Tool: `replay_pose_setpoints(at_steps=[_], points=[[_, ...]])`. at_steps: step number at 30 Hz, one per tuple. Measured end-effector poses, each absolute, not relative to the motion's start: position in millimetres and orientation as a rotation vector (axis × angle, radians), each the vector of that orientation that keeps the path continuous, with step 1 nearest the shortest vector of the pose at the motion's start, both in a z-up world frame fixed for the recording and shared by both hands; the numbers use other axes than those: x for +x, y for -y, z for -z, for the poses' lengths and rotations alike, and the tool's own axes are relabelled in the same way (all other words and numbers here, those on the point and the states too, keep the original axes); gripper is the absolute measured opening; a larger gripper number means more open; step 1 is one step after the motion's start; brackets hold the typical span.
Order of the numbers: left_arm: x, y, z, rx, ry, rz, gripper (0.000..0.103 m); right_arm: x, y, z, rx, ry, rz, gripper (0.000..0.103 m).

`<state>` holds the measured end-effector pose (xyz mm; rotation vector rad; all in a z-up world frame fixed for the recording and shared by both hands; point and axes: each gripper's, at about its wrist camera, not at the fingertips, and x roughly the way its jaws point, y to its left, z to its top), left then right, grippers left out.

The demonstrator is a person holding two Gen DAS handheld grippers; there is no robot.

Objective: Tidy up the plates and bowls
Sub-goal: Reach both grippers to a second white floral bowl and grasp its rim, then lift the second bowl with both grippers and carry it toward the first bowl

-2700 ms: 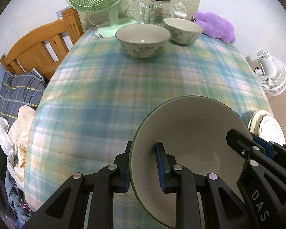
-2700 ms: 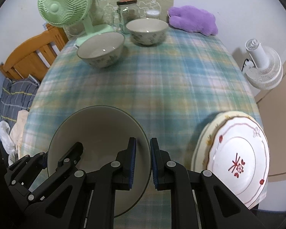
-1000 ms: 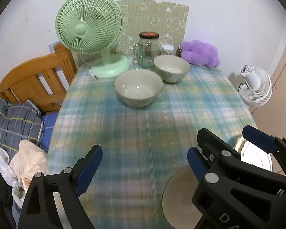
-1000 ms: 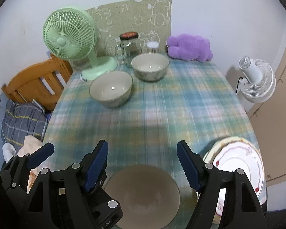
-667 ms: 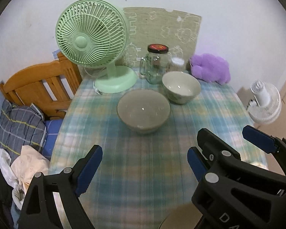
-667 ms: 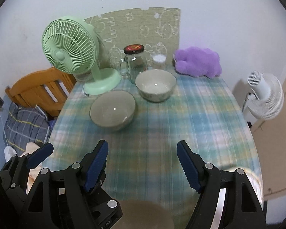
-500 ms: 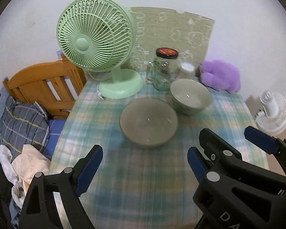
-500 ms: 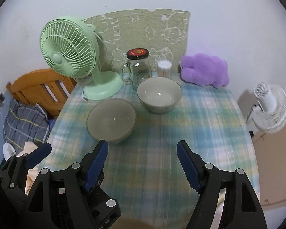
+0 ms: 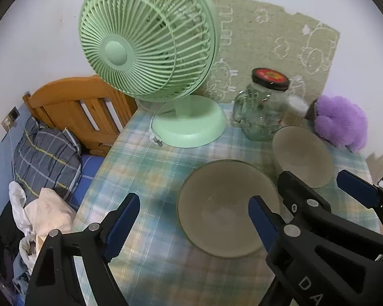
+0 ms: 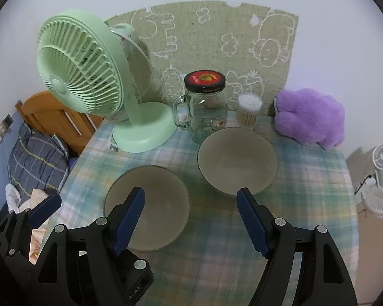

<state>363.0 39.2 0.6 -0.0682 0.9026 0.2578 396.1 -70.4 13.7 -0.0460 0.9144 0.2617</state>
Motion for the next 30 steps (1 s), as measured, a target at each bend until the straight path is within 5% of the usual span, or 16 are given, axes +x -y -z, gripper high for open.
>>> replay_pose_setpoints(at_steps=[13,15,23,30], points=[[397,-53,49,-0.085,-0.996,-0.312,0.062,439,51,41,-0.052,-1.025,-0.293,0.059],[400,-54,56,-0.089,-1.009,-0.317,0.048,443,49,47,-0.055,-1.038,-0.295,0.053],[406,-56,69,-0.112,-1.044,-0.33,0.023,451,46,64,-0.065,-1.077,-0.305,0.025],[405,-54,68,-0.12,-1.031,-0.336,0.021,451,49,64,-0.056,-1.082,-0.314,0.024]])
